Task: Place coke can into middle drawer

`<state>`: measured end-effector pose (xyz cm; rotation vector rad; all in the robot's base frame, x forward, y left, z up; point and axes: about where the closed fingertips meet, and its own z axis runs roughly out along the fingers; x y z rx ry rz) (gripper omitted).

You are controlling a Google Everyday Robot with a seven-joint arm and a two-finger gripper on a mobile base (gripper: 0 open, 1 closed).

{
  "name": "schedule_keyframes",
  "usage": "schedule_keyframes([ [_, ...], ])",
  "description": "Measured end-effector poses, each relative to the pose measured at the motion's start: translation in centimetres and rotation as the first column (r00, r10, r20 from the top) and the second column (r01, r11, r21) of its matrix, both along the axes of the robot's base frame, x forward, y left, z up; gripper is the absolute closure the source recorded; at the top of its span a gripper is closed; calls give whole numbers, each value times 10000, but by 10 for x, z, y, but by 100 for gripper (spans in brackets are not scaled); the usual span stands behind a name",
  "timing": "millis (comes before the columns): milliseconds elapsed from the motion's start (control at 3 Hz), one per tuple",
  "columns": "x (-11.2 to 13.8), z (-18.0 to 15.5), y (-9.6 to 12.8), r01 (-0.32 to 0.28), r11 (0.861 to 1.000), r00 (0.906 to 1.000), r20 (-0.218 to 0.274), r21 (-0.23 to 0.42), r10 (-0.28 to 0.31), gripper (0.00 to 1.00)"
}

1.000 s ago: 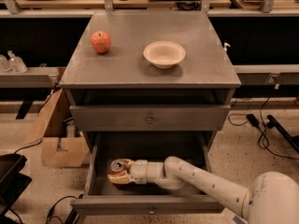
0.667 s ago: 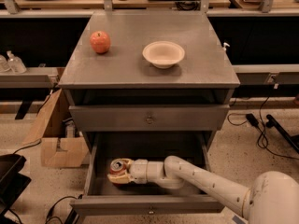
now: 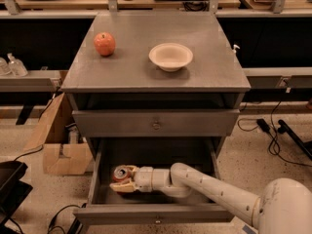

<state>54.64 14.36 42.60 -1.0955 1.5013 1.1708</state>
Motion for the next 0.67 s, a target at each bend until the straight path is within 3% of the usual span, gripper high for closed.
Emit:
schedule_keyframes([
  [333,-1,0,2,-31,10000,10000,-5,14,31,0],
  [667,-1,0,2,-37,10000,10000,-6,17,37,0],
])
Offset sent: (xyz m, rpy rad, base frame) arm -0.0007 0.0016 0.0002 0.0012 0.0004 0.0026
